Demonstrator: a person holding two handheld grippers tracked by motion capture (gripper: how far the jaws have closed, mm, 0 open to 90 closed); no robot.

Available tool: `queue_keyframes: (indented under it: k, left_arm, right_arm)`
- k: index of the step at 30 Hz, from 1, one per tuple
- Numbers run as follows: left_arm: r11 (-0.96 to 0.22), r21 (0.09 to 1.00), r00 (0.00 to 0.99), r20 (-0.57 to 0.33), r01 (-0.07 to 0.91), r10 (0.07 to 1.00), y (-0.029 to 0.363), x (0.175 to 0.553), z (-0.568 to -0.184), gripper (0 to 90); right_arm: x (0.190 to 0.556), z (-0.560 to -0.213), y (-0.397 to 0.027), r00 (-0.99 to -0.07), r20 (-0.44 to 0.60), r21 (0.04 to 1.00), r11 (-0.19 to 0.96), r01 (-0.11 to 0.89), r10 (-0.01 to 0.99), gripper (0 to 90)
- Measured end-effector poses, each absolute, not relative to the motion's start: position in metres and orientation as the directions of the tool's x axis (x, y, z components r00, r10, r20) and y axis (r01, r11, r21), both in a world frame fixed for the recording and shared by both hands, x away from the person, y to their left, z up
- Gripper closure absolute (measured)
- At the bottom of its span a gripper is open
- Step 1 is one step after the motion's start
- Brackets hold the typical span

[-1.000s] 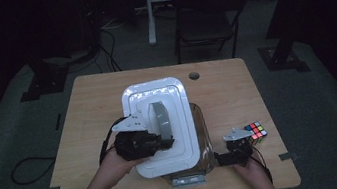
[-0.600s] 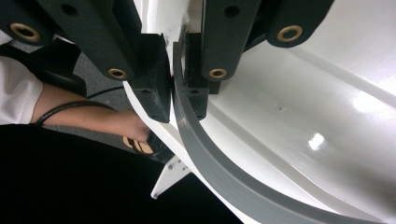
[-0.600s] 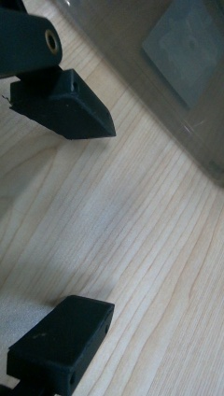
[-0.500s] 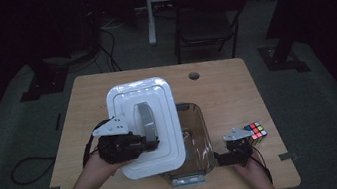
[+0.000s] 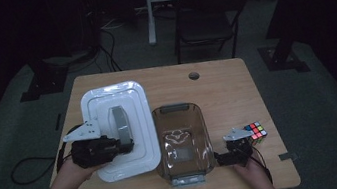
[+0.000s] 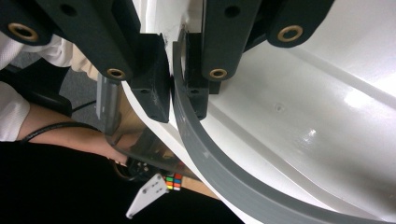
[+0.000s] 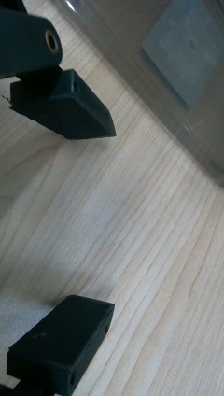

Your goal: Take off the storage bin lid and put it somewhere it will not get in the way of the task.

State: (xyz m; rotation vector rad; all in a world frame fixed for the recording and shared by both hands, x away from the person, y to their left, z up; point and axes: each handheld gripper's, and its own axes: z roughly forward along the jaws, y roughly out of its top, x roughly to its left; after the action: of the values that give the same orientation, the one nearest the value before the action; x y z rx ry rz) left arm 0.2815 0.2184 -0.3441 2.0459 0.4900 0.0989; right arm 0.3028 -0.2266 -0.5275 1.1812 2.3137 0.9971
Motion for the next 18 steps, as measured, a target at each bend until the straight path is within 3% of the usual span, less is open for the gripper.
queue_keyframes:
  k: [9, 12, 18]
  left_arm:
    - [-0.373, 0.853, 0.891, -0.206, 0.366, 0.404, 0.247, 0.296, -0.377, 81.4]
    - [-0.379, 0.861, 0.897, -0.175, 0.34, 0.407, 0.249, 0.298, -0.391, 81.2]
    - [-0.392, 0.846, 0.898, -0.203, 0.361, 0.39, 0.245, 0.306, -0.417, 80.9]
  right_arm:
    - [0.303, -0.527, -0.227, -0.587, 0.003, 0.726, 0.403, 0.558, 0.809, 13.6]
    - [0.303, -0.527, -0.227, -0.587, 0.003, 0.726, 0.402, 0.558, 0.809, 13.6]
    - [0.303, -0.527, -0.227, -0.587, 0.003, 0.725, 0.402, 0.558, 0.809, 13.6]
